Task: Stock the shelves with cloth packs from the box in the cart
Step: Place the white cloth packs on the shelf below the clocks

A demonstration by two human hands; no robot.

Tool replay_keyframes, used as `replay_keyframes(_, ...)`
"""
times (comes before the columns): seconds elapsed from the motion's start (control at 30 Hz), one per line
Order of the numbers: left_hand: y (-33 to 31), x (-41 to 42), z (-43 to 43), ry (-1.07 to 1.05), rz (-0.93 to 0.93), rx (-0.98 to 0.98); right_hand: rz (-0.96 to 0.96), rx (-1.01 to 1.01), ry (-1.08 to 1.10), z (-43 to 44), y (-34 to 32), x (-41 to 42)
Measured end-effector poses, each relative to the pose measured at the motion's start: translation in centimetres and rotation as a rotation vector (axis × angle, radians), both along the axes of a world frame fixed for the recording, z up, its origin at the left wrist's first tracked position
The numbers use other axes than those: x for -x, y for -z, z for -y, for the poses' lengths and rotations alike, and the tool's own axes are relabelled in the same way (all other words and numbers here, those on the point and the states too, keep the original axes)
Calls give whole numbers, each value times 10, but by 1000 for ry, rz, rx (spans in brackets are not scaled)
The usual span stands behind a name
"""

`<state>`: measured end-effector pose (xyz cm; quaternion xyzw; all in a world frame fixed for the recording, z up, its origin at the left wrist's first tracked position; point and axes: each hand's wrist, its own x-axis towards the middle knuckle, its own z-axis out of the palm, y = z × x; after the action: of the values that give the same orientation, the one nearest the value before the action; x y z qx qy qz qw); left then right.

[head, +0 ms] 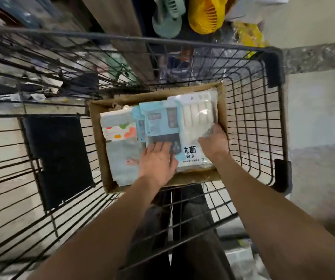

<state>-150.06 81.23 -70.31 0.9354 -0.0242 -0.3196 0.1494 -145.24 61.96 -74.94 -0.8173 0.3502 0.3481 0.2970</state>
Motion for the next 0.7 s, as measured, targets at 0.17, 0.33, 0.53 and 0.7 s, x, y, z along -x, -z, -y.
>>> replay_keyframes(0.17,2,4,-1,-62,97,63,37,-2,137,-5,12,-4)
replay_keyframes(0.33,-3,-2,-1,-68,125,107,5,-18,181,-20,-11,-18)
replay_keyframes(0.53,-8,-11,6,-72,100,179,103,-153,232,-9,-26,-24)
replay_keyframes(0.7,-9,-18,28,-114,-34,245,235,-106,118,11,-50,-30)
